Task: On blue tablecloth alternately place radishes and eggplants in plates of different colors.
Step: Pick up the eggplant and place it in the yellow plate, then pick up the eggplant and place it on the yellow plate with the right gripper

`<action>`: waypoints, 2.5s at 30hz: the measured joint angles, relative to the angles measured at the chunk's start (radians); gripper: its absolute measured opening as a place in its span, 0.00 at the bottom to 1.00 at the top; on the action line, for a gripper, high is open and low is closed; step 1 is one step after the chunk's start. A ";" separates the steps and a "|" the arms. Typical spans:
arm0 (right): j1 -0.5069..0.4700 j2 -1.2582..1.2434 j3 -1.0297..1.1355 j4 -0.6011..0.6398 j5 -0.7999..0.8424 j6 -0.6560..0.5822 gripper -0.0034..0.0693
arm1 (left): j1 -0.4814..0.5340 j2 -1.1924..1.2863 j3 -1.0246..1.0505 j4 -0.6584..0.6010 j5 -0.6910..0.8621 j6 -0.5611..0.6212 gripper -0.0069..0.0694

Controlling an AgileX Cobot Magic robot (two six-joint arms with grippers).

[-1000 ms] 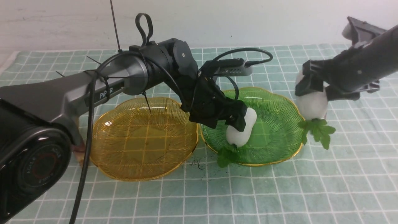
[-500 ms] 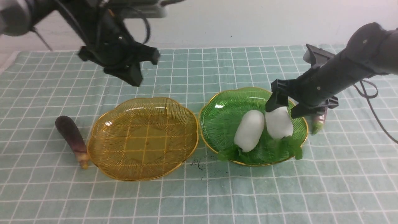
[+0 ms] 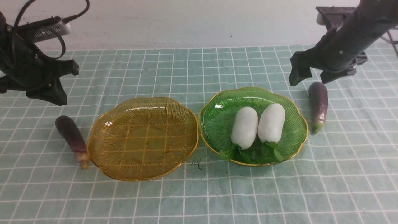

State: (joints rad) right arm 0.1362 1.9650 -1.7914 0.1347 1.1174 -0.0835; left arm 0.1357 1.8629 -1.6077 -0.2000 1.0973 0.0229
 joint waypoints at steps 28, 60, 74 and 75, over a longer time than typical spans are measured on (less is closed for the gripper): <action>-0.001 0.000 -0.009 -0.243 0.099 0.177 0.86 | 0.000 0.294 -0.007 0.190 -0.157 -0.214 0.56; -0.179 0.299 -0.009 0.089 -0.194 0.149 0.46 | -0.337 0.381 -0.339 0.154 0.131 0.093 0.82; -0.146 -0.072 -0.053 0.202 -0.055 0.120 0.47 | -0.326 0.009 -0.281 0.264 0.133 0.050 0.09; -0.121 -0.097 -0.055 0.244 -0.043 0.100 0.47 | -0.316 -0.052 -0.252 0.266 0.134 0.026 0.09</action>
State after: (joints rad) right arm 0.0150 1.8680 -1.8464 0.3791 1.0742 0.0165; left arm -0.1801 1.8105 -1.8598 0.0657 1.2317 0.0487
